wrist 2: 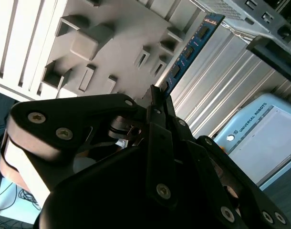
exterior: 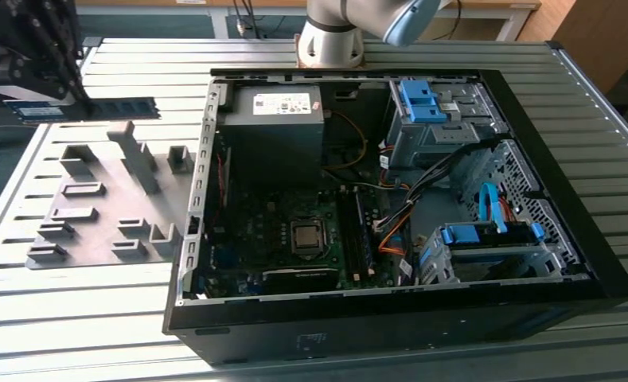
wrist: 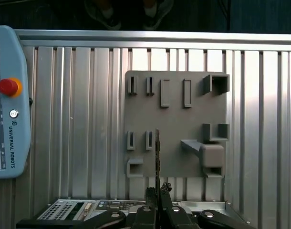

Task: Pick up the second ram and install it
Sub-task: 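Pick up the second ram and move it above second insertion slot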

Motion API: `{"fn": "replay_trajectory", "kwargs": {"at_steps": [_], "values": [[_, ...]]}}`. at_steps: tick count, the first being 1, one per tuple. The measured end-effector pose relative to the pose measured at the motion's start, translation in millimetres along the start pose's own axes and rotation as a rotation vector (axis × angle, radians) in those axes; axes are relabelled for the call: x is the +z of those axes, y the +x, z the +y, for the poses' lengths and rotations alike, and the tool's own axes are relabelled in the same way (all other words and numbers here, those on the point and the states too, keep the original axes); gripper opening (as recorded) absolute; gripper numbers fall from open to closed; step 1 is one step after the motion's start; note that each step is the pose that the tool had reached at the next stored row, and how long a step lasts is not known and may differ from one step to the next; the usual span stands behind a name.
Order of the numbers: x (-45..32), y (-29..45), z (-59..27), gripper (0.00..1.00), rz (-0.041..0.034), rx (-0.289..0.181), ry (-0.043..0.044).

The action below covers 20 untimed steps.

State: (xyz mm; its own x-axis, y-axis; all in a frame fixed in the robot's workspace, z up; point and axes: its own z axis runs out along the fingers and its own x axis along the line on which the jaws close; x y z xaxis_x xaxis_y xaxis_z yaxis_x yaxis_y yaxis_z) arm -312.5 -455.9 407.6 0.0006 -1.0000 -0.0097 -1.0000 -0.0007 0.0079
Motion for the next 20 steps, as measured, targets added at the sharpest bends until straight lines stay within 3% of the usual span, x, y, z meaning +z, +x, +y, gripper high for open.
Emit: {"fn": "replay_trajectory", "kwargs": {"at_steps": [20], "values": [[-0.5,0.0,-63.2,0.14,0.0000,0.000,0.0000]]}}
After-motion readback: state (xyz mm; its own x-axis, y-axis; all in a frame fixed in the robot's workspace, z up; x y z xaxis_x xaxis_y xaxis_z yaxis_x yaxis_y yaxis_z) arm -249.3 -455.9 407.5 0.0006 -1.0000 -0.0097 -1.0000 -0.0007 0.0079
